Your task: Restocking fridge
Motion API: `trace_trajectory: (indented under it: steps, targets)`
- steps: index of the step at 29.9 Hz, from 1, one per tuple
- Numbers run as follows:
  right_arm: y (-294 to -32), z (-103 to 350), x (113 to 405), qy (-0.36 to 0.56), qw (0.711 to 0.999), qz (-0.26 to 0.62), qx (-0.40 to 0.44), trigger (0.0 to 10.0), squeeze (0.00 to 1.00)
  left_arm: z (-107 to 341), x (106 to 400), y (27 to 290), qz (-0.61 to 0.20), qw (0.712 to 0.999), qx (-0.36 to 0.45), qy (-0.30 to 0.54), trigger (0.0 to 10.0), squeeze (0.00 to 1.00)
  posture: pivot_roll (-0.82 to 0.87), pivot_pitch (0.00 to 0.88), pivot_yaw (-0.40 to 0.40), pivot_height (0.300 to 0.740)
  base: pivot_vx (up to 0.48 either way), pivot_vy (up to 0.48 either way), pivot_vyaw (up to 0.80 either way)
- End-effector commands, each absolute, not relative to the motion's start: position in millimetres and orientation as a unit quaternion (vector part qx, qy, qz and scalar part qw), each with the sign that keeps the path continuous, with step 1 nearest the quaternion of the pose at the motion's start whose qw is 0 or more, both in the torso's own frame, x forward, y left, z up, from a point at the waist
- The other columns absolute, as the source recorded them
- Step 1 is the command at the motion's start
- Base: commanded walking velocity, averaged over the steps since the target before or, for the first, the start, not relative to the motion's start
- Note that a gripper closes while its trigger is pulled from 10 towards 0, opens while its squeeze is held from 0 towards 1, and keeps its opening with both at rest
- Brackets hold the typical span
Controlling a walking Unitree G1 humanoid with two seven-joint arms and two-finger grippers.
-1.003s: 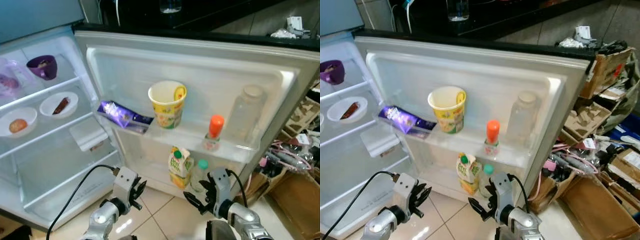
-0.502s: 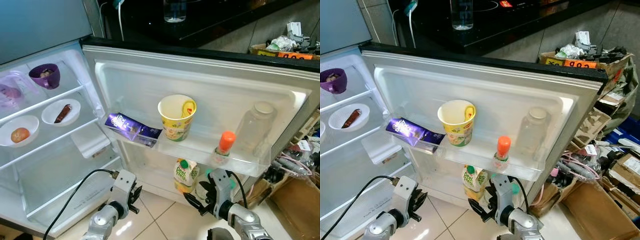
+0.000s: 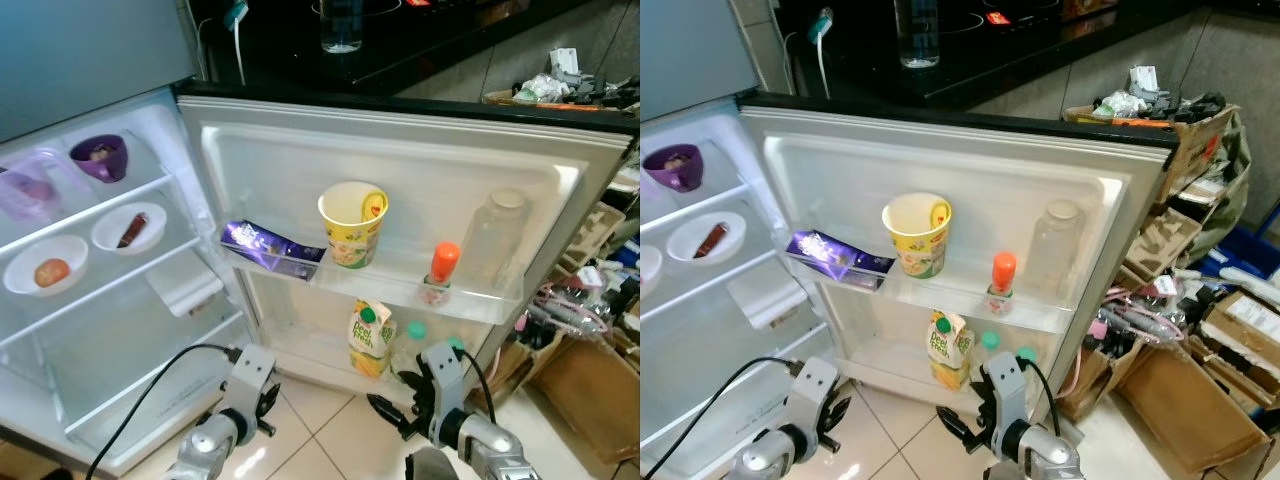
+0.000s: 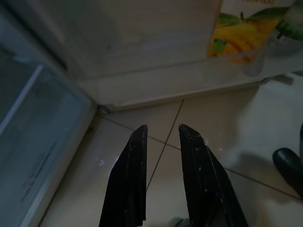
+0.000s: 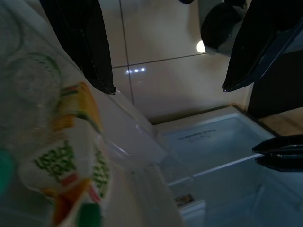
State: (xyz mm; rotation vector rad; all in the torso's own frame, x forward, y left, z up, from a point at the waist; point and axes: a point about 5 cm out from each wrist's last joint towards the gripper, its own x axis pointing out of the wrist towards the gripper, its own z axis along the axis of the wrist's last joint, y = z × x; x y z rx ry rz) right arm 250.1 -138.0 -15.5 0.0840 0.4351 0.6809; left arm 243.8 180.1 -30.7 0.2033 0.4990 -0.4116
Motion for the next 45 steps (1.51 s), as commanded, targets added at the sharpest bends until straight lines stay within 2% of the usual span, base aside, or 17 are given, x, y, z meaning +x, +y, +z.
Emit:
trace_trajectory:
  steps: [1, 14, 23, 29, 37, 39, 40, 45]
  targets:
    - [-138.7, -17.8, 248.1, 0.218, 0.917, 0.331, 0.046, 10.0, 0.00, -37.2, 234.8, 191.7, -0.192, 0.936, 0.112, 0.272, 10.0, 0.00, -0.03, 0.060, 0.039, 0.662, 0.000, 0.000, 0.00]
    - [-140.6, -23.9, 241.7, 0.234, 0.913, 0.330, 0.053, 10.0, 0.00, -56.1, 208.1, 207.5, -0.170, 0.915, 0.125, 0.343, 10.0, 0.00, -0.03, 0.058, 0.036, 0.721, -0.072, 0.000, 0.00]
    - [-140.6, -24.2, 241.4, 0.235, 0.913, 0.331, 0.053, 10.0, 0.00, -56.6, 207.2, 208.0, -0.170, 0.914, 0.126, 0.346, 10.0, 0.00, -0.03, 0.058, 0.036, 0.726, -0.470, 0.000, 0.00]
    - [-144.5, -33.5, 236.3, 0.268, 0.913, 0.307, 0.025, 10.0, 0.00, -63.3, 196.8, 211.2, -0.168, 0.903, 0.136, 0.370, 10.0, 0.00, -0.03, 0.047, 0.036, 0.726, 0.000, 0.000, 0.00]
    - [-162.9, -55.0, 212.8, 0.338, 0.906, 0.254, 0.012, 10.0, 0.00, -75.3, 174.5, 216.1, -0.170, 0.881, 0.154, 0.414, 10.0, 0.00, -0.04, 0.044, 0.032, 0.726, 0.000, 0.000, 0.00]
    - [-180.1, -67.6, 196.3, 0.385, 0.902, 0.197, -0.007, 10.0, 0.00, -83.8, 155.5, 220.6, -0.165, 0.865, 0.156, 0.447, 10.0, 0.00, -0.04, 0.044, 0.029, 0.726, 0.000, 0.000, 0.00]
    - [-180.1, -67.6, 196.3, 0.385, 0.902, 0.197, -0.007, 10.0, 0.00, -83.8, 155.5, 220.6, -0.165, 0.865, 0.156, 0.447, 10.0, 0.00, -0.04, 0.044, 0.029, 0.726, 0.000, 0.000, 0.00]
    - [-214.8, -86.2, 159.6, 0.469, 0.879, 0.081, -0.043, 10.0, 0.00, -95.7, 123.0, 229.0, -0.146, 0.837, 0.152, 0.504, 10.0, 0.00, -0.04, 0.042, 0.025, 0.726, 0.000, 0.000, 0.00]
